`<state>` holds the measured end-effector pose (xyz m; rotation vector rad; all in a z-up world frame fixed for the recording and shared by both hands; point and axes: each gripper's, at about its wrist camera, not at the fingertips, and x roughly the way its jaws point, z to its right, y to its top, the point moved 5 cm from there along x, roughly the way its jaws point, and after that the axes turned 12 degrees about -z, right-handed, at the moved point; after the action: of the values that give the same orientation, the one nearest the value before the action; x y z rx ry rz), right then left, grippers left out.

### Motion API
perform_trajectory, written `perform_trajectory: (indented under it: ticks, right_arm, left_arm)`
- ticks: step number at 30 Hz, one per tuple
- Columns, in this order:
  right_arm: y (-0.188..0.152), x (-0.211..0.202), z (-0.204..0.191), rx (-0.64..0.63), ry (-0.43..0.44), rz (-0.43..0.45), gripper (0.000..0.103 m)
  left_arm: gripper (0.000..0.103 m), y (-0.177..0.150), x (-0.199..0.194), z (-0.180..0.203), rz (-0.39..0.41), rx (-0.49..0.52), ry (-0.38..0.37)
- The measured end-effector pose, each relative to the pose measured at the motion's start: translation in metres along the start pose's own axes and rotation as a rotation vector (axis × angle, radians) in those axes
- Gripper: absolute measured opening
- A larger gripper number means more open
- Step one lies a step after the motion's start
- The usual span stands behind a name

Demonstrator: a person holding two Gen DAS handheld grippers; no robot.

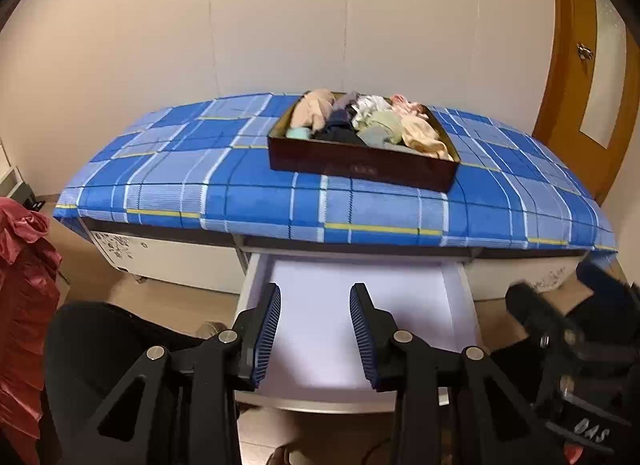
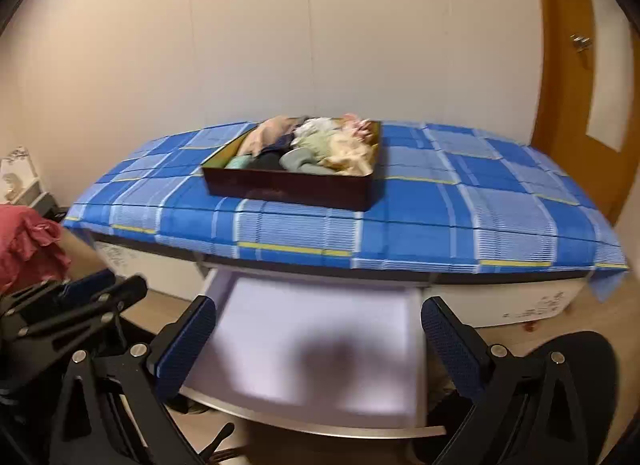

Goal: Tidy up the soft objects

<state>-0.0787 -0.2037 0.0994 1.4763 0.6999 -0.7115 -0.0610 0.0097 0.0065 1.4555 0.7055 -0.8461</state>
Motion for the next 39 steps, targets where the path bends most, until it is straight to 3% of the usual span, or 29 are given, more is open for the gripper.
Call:
perform_trajectory:
  ticks: [8,39]
  right_arm:
    - [-0.004,0.003,0.013,0.048,-0.048,-0.025,0.103]
    - [-0.008,0.008,0.003,0.025,-0.021,-0.050,0.103]
  left_arm:
    - [0.036,-0.006,-0.007,0.010,-0.010,0.025,-0.005]
    - [0.036,-0.010,-0.005,0.013,-0.026,0.040,0.013]
